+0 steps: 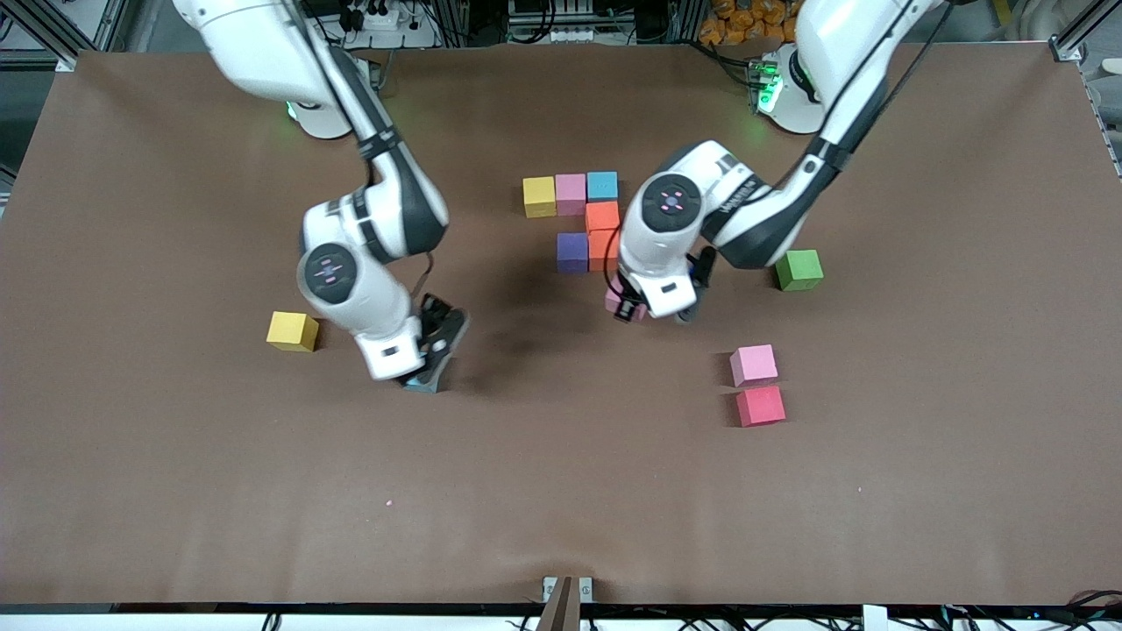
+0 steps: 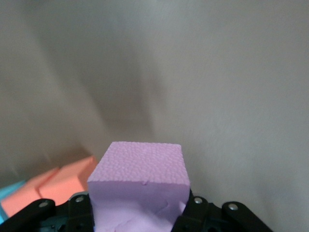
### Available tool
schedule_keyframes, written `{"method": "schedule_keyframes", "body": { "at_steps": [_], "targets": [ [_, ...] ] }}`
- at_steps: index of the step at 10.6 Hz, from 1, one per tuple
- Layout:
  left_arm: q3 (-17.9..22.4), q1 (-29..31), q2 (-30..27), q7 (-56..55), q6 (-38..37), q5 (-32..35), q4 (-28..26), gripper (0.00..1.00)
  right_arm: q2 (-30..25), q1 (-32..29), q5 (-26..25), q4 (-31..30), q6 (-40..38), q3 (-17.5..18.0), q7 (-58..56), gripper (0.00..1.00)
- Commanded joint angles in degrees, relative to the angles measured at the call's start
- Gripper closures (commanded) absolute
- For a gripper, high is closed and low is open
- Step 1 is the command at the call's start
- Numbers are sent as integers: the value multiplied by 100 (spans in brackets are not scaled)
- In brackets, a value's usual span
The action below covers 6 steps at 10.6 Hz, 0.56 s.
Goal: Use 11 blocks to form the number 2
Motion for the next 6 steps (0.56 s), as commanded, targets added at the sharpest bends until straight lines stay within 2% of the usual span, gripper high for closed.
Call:
{"method": "schedule_keyframes", "body": {
  "at_steps": [1, 6],
  "targets": [
    [35, -447, 239, -866, -106, -8, 436, 53, 47, -449, 49, 96, -60, 91, 681, 0],
    [44, -1080, 510, -2562, -89, -35, 690, 55, 328, -636, 58, 395, -60, 100, 3351, 0]
  ]
}}
